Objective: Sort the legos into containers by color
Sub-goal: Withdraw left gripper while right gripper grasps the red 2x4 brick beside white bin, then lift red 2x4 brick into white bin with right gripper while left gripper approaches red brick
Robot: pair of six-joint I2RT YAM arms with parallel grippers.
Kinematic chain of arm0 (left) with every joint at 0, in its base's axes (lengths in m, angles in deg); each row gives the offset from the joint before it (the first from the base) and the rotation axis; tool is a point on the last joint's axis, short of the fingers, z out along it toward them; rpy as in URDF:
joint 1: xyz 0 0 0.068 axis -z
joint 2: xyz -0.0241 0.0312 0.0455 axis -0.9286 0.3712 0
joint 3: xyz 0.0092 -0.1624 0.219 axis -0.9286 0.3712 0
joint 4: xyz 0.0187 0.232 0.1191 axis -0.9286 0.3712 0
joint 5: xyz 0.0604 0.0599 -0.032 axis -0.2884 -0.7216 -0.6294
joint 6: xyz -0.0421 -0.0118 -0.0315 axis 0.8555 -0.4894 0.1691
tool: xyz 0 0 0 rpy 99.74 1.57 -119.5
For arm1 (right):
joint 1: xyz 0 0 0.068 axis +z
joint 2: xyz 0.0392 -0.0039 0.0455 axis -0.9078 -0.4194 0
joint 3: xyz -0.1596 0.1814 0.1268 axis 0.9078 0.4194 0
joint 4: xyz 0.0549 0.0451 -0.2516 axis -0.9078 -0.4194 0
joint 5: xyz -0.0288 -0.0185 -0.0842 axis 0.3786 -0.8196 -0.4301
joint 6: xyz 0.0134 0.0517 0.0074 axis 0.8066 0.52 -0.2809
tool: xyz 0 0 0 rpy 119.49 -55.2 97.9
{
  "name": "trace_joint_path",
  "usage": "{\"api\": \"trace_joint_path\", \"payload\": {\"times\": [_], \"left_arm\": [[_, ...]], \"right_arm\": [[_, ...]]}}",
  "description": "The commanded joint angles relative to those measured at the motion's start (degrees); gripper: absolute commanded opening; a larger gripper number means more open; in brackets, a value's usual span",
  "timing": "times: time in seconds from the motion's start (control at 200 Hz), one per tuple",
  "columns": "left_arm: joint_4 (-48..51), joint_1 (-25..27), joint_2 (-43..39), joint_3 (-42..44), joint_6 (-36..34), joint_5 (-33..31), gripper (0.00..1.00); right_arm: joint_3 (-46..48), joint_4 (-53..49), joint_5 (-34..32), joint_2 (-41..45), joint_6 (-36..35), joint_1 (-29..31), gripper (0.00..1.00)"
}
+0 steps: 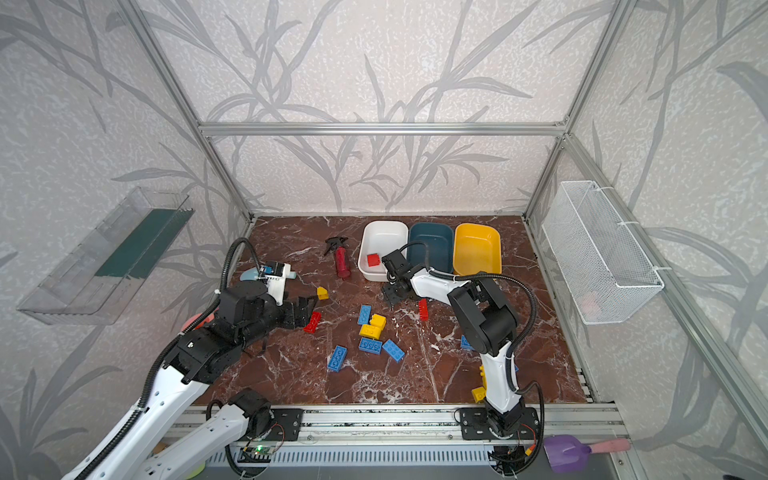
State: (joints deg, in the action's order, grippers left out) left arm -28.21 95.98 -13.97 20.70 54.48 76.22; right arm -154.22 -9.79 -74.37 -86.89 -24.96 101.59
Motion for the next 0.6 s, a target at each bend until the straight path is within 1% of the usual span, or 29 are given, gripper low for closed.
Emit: {"api": "trace_joint_path", "payload": {"times": [0.0,0.07,0.125,0.24,0.305,0.405,0.515,0.595], "left_arm": [[-0.92,0.19,-0.47,0.54,-1.25,-0.23,0.87],[-0.82,0.20,-0.65,0.79,-1.35,-0.50,0.87],[-0.64,0.23,-0.76,0.80,-1.31,-0.80,0.87],[-0.82,0.27,-0.97,0.95,-1.03,-1.31,0.87],[-0.85,0.26,-0.97,0.87,-1.26,-1.64,0.87],[-1.06,0.27,-1.42,0.89,-1.19,-2.02,0.87],[-1.00,0.17,-1.63,1.02,-1.35,-2.37,0.87],[-0.52,0.13,-1.69,1.19,-1.11,-3.91,0.87]], "right_arm": [[-0.55,-2.43,1.00,-0.91,0.49,-0.04,0.61],[-0.32,-2.43,1.29,-0.74,0.46,0.02,0.54],[-0.08,-2.56,1.47,-0.53,0.49,0.03,0.52],[0.28,-2.78,1.89,0.14,0.66,0.42,0.40],[0.78,-2.70,1.89,0.75,0.69,0.84,0.37],[0.57,-3.97,2.07,1.82,0.75,1.66,0.26],[1.23,-4.59,1.82,4.43,0.67,2.79,0.23],[1.62,-5.52,1.67,6.90,0.66,3.67,0.22]]}}
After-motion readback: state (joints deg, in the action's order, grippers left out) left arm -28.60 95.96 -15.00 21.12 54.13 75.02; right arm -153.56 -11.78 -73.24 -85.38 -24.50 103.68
